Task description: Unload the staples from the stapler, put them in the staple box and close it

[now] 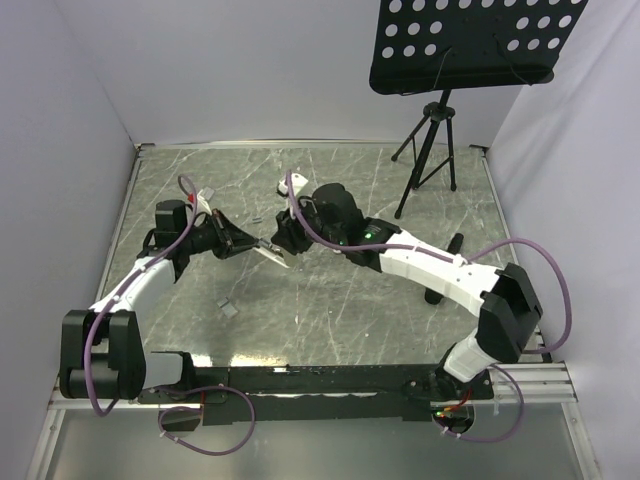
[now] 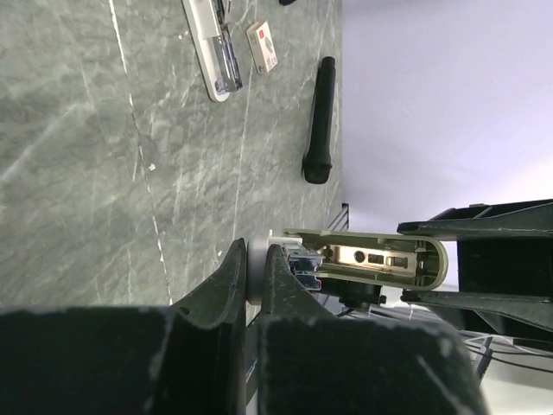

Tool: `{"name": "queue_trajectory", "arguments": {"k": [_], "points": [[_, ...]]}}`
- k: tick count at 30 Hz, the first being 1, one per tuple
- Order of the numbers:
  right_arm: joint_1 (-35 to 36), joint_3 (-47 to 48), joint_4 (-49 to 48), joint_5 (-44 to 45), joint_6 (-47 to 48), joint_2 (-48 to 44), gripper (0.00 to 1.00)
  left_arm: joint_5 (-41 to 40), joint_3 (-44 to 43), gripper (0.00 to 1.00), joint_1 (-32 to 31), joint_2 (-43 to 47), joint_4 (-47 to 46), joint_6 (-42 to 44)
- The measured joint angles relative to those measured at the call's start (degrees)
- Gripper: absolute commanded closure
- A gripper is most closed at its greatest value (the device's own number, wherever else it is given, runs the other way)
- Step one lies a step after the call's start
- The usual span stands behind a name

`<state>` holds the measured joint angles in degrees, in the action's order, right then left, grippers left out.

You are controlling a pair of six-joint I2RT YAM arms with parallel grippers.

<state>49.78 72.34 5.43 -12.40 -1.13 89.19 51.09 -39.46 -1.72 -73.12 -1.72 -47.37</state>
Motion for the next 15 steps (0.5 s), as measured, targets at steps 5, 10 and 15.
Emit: {"name": "queue_trajectory", "arguments": {"k": [5, 10, 15], "points": [[-0.87, -2.49, -0.5, -0.9, -0.98, -1.27, 0.75, -0.55, -0.13, 0.99, 0.46, -0.04, 0.7, 0.7], [-1.75, -5.7, -0.85, -1.25, -2.1, -2.84, 0.64, -1.49, -0.13, 0.99, 0.52, -0.11, 1.16, 1.4], [-3.28, -10.56, -0.57, -1.79, -3.41, -6.27, 0.59, -2.54, -0.13, 0.99, 0.74, -0.09, 1.4, 1.57]]}}
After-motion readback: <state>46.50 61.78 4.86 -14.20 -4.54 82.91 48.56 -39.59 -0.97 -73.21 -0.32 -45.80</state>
